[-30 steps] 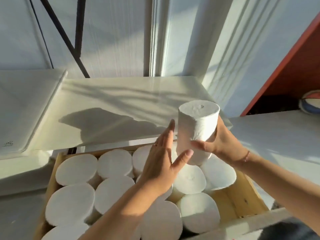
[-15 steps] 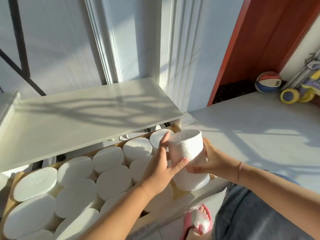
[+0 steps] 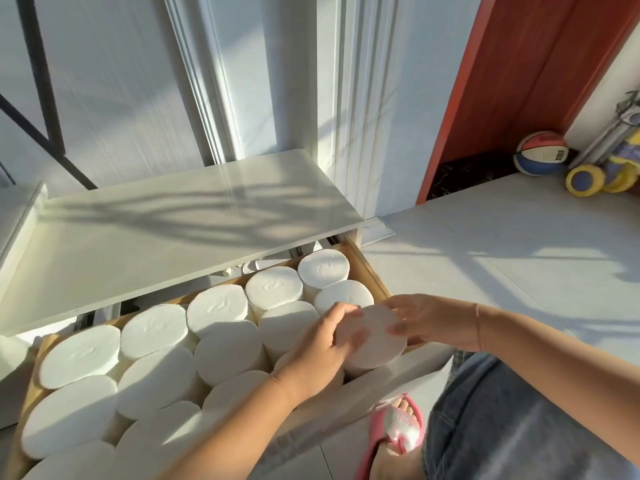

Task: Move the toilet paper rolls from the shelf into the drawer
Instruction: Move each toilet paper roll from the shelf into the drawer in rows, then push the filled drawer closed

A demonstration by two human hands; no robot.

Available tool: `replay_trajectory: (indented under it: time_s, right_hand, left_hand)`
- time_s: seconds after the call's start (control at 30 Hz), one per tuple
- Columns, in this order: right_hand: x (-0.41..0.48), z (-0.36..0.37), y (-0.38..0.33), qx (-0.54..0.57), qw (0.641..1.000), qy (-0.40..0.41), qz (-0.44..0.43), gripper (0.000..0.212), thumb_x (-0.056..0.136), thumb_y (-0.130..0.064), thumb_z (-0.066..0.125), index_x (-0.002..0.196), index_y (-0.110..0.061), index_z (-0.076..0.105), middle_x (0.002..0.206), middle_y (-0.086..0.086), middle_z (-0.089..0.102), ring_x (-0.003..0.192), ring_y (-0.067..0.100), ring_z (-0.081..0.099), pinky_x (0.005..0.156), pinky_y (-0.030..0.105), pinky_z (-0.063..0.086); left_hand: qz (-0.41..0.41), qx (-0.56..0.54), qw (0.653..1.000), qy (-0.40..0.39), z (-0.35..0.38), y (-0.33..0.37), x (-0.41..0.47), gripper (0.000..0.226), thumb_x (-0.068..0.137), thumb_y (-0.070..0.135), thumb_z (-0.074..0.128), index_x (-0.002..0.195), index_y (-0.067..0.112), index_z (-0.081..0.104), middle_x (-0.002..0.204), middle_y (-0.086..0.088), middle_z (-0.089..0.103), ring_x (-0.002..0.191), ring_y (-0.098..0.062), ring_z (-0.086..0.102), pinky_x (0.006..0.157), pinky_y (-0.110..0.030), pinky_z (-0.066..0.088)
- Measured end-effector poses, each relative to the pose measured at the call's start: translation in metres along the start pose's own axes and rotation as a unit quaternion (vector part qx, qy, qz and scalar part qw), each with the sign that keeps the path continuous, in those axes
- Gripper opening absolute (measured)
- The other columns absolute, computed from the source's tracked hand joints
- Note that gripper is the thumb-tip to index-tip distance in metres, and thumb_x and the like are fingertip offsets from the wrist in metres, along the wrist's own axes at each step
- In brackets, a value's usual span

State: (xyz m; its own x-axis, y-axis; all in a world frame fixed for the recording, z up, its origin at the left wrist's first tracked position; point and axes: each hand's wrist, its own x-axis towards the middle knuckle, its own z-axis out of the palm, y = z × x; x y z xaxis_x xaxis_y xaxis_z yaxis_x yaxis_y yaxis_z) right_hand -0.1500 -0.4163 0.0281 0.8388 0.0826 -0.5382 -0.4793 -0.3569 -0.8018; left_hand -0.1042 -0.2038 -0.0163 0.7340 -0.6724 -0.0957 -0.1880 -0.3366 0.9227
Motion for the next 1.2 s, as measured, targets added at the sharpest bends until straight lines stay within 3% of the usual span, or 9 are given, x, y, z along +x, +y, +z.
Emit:
replay_trajectory:
  time_s: [0.13, 0.23, 0.3, 0.47, 0.63, 0.73, 0.87, 1.0, 1.2]
  right_hand:
    - [0.005, 0.001, -0.001, -0.093, 0.994, 0.048, 0.013, 0.032, 0.088, -0.015, 0.067, 0.12, -0.017, 0.064, 0.117, 0.008, 0.069, 0.109, 0.024, 0.066, 0.101, 0.038, 0.05]
    - [0.008, 0.004, -0.001, -0.122, 0.991, 0.057, 0.011, 0.033, 0.08, -0.018, 0.076, 0.112, -0.018, 0.067, 0.11, 0.007, 0.069, 0.097, 0.022, 0.068, 0.087, 0.034, 0.057]
    - [0.01, 0.009, 0.0, -0.258, 0.962, 0.093, -0.001, 0.041, 0.075, -0.026, 0.08, 0.112, -0.022, 0.065, 0.104, -0.001, 0.066, 0.091, 0.016, 0.064, 0.079, 0.026, 0.055]
    - [0.009, 0.023, -0.002, -0.415, 0.896, 0.15, -0.053, 0.049, 0.076, -0.032, 0.076, 0.121, -0.025, 0.059, 0.105, -0.006, 0.054, 0.093, 0.014, 0.054, 0.08, 0.025, 0.047]
    - [-0.004, 0.069, -0.006, -0.392, 0.887, 0.191, -0.154, 0.055, 0.087, -0.055, 0.055, 0.136, -0.033, 0.045, 0.141, -0.01, 0.04, 0.132, 0.014, 0.039, 0.109, 0.028, 0.03]
    - [-0.013, 0.12, -0.004, -0.394, 0.894, 0.147, -0.155, 0.075, 0.078, -0.08, 0.027, 0.142, -0.041, 0.027, 0.152, -0.015, 0.024, 0.144, 0.01, 0.016, 0.12, 0.041, 0.002]
    - [-0.009, 0.164, 0.003, -0.452, 0.865, 0.175, -0.131, 0.094, 0.064, -0.092, 0.004, 0.146, -0.045, 0.005, 0.161, -0.013, -0.001, 0.15, 0.013, -0.009, 0.105, 0.047, -0.033]
    - [-0.006, 0.182, 0.003, -0.479, 0.842, 0.211, -0.128, 0.097, 0.065, -0.091, -0.001, 0.149, -0.042, 0.002, 0.162, -0.011, -0.009, 0.15, 0.016, -0.014, 0.103, 0.049, -0.037]
    - [-0.008, 0.191, -0.005, -0.511, 0.823, 0.205, -0.137, 0.104, 0.058, -0.091, -0.008, 0.149, -0.041, -0.011, 0.161, -0.008, -0.019, 0.149, 0.019, -0.019, 0.107, 0.051, -0.031]
  left_hand:
    - [-0.021, 0.067, 0.997, 0.017, 0.004, -0.015, -0.001, 0.039, 0.077, 0.055, 0.058, 0.114, 0.051, 0.047, 0.115, 0.018, 0.06, 0.105, -0.011, 0.058, 0.095, -0.041, 0.047]
    - [-0.017, 0.127, 0.991, 0.048, 0.003, -0.017, 0.004, 0.043, 0.075, 0.053, 0.062, 0.114, 0.05, 0.046, 0.108, 0.014, 0.053, 0.107, -0.013, 0.051, 0.095, -0.036, 0.044]
    - [-0.004, 0.174, 0.983, 0.062, 0.002, -0.016, 0.003, 0.045, 0.075, 0.044, 0.067, 0.116, 0.047, 0.047, 0.104, 0.017, 0.048, 0.11, -0.013, 0.045, 0.096, -0.029, 0.037]
    - [0.041, 0.219, 0.972, 0.073, -0.003, -0.013, -0.01, 0.043, 0.082, 0.037, 0.066, 0.121, 0.029, 0.051, 0.119, 0.011, 0.052, 0.116, -0.011, 0.04, 0.098, -0.023, 0.028]
    - [0.012, 0.219, 0.972, 0.079, -0.026, -0.02, -0.047, 0.05, 0.083, 0.063, 0.047, 0.126, 0.037, 0.046, 0.125, 0.023, 0.044, 0.118, -0.004, 0.037, 0.095, -0.016, 0.023]
    - [-0.015, 0.249, 0.966, 0.069, -0.046, -0.027, -0.078, 0.067, 0.075, 0.078, 0.033, 0.132, 0.043, 0.038, 0.136, 0.026, 0.038, 0.126, -0.003, 0.033, 0.103, -0.022, 0.026]
    - [0.001, 0.312, 0.948, 0.065, -0.071, -0.033, -0.122, 0.081, 0.073, 0.083, 0.033, 0.141, 0.041, 0.025, 0.146, 0.026, 0.025, 0.13, 0.01, 0.014, 0.105, -0.012, 0.006]
    - [-0.016, 0.38, 0.922, 0.072, -0.081, -0.043, -0.162, 0.081, 0.078, 0.074, 0.043, 0.145, 0.035, 0.019, 0.152, 0.018, 0.017, 0.135, 0.006, 0.006, 0.105, -0.012, -0.006]
    - [-0.031, 0.52, 0.849, 0.082, -0.086, -0.048, -0.179, 0.087, 0.079, 0.077, 0.015, 0.148, 0.024, 0.019, 0.156, 0.01, 0.019, 0.144, -0.009, 0.007, 0.114, -0.039, -0.008]
